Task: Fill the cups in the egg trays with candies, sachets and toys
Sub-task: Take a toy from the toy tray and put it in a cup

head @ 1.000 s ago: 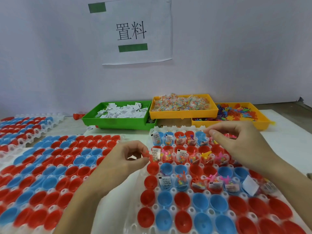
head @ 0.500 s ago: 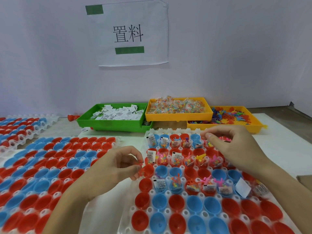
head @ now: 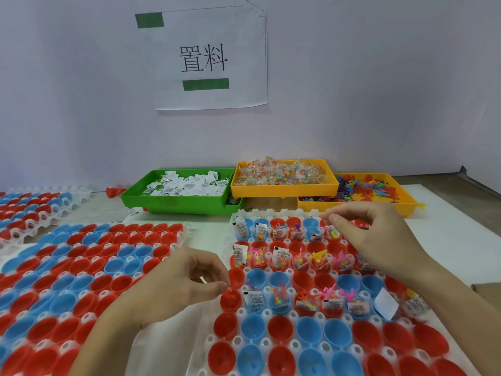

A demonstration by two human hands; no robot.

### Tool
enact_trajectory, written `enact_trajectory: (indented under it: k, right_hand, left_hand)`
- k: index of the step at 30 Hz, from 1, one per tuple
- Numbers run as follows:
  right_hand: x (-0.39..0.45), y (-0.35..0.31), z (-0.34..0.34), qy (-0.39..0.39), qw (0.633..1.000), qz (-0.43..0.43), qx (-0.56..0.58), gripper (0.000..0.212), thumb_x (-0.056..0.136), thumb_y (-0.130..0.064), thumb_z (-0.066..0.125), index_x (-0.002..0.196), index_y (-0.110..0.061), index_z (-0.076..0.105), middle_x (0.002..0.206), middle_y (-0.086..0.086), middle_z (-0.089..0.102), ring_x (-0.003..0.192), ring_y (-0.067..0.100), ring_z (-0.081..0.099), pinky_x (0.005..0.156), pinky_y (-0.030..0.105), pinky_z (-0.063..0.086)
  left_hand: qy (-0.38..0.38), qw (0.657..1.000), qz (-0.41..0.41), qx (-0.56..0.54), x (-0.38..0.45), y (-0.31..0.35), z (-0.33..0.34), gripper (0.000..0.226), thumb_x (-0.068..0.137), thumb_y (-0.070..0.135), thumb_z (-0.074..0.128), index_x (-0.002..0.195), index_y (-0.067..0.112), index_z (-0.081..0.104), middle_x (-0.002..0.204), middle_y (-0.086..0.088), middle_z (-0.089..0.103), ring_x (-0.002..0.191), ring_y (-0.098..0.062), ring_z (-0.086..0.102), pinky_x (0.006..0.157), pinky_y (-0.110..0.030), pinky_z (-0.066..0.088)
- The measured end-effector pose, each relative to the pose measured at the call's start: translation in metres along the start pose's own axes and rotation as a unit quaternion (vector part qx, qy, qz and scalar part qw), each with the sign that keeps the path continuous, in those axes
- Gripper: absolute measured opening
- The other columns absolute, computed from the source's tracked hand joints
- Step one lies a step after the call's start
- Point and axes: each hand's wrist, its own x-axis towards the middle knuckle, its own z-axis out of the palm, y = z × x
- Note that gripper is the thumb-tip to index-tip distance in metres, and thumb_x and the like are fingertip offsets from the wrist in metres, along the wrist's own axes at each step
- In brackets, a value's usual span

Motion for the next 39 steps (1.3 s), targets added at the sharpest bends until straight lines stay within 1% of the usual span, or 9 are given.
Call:
enact_trajectory:
  k: [2,6,11,17,22,25,28,35,39]
  right_hand:
    - [0.0000,0.0000,0.0000,0.000,1.000,0.001,-0.001,0.017,0.093,-0.018,0.066,0.090,-0.029,0.079,0.085,-0.022,0.073,0.090,-0.006,0.064,0.070,0.003,0.046]
    - [-0.0001,-0.0007,-0.0002,0.001,1.000,0.002,-0.005,0.016,0.093,-0.018,0.066,0.091,-0.028,0.079,0.087,-0.020,0.074,0.090,-0.006,0.064,0.070,0.003,0.045]
    - [0.0000,-0.0022,-0.0009,0.000,1.000,0.007,-0.006,0.017,0.094,-0.018,0.066,0.091,-0.029,0.078,0.088,-0.020,0.073,0.090,-0.006,0.064,0.069,0.002,0.045]
    - [-0.0008,-0.0040,-0.0017,0.001,1.000,0.005,-0.006,0.016,0.094,-0.018,0.065,0.092,-0.027,0.078,0.089,-0.019,0.074,0.090,-0.006,0.064,0.069,0.003,0.046]
    - [-0.0006,-0.0043,-0.0021,0.001,1.000,0.004,-0.007,0.016,0.094,-0.018,0.065,0.092,-0.027,0.078,0.089,-0.020,0.073,0.091,-0.008,0.062,0.068,0.000,0.043]
    - [-0.0008,-0.0037,-0.0024,0.004,1.000,0.003,-0.009,0.016,0.094,-0.018,0.066,0.091,-0.028,0.078,0.088,-0.021,0.073,0.091,-0.008,0.062,0.068,0.000,0.043]
    - [-0.0007,-0.0036,-0.0023,0.005,1.000,0.001,-0.009,0.016,0.093,-0.018,0.066,0.091,-0.027,0.079,0.087,-0.021,0.073,0.091,-0.008,0.063,0.069,0.001,0.043]
    - [-0.0002,-0.0042,-0.0025,0.002,1.000,0.001,-0.012,0.017,0.093,-0.017,0.066,0.091,-0.027,0.079,0.088,-0.019,0.074,0.089,-0.007,0.064,0.069,0.002,0.044]
    - [-0.0005,-0.0048,-0.0029,0.001,1.000,0.004,-0.013,0.016,0.093,-0.017,0.066,0.091,-0.026,0.079,0.089,-0.018,0.074,0.090,-0.007,0.063,0.068,0.001,0.043]
  left_hand:
    - [-0.005,1.000,0.004,0.009,-0.0003,0.0002,-0.0001,0.020,0.088,0.008,0.071,0.080,0.025,0.076,0.082,-0.003,0.073,0.074,-0.008,0.064,0.073,-0.020,0.052]
    - [-0.009,1.000,0.007,0.005,-0.0001,0.0000,0.0002,0.018,0.087,0.007,0.072,0.080,0.023,0.077,0.082,-0.007,0.072,0.073,-0.012,0.063,0.074,-0.024,0.053]
    - [0.001,1.000,0.011,0.010,0.0021,0.0002,0.0027,0.018,0.088,0.008,0.072,0.081,0.024,0.076,0.083,-0.004,0.073,0.073,-0.011,0.063,0.076,-0.028,0.055]
    - [0.004,1.000,0.015,-0.001,0.0019,-0.0005,0.0026,0.017,0.088,0.009,0.072,0.082,0.025,0.077,0.084,-0.002,0.073,0.074,-0.009,0.065,0.075,-0.021,0.053]
    - [0.010,1.000,0.019,-0.009,0.0016,-0.0027,0.0009,0.011,0.087,0.013,0.074,0.084,0.023,0.078,0.086,-0.004,0.074,0.080,-0.017,0.067,0.082,-0.030,0.056]
    - [0.007,1.000,0.021,-0.016,0.0018,-0.0035,0.0007,0.010,0.086,0.016,0.074,0.086,0.025,0.078,0.088,-0.003,0.075,0.082,-0.018,0.069,0.081,-0.028,0.056]
    - [0.005,1.000,0.020,-0.017,0.0026,-0.0048,0.0009,0.010,0.087,0.015,0.074,0.086,0.024,0.078,0.088,-0.005,0.075,0.082,-0.020,0.069,0.082,-0.030,0.057]
    - [0.010,0.999,0.036,-0.014,0.0043,-0.0049,0.0039,0.014,0.086,0.011,0.074,0.086,0.025,0.078,0.087,-0.004,0.075,0.078,-0.012,0.067,0.076,-0.023,0.055]
    - [0.027,0.998,0.041,-0.031,0.0061,-0.0059,0.0058,0.009,0.081,0.019,0.075,0.087,0.025,0.078,0.089,-0.001,0.075,0.081,-0.012,0.069,0.077,-0.022,0.056]
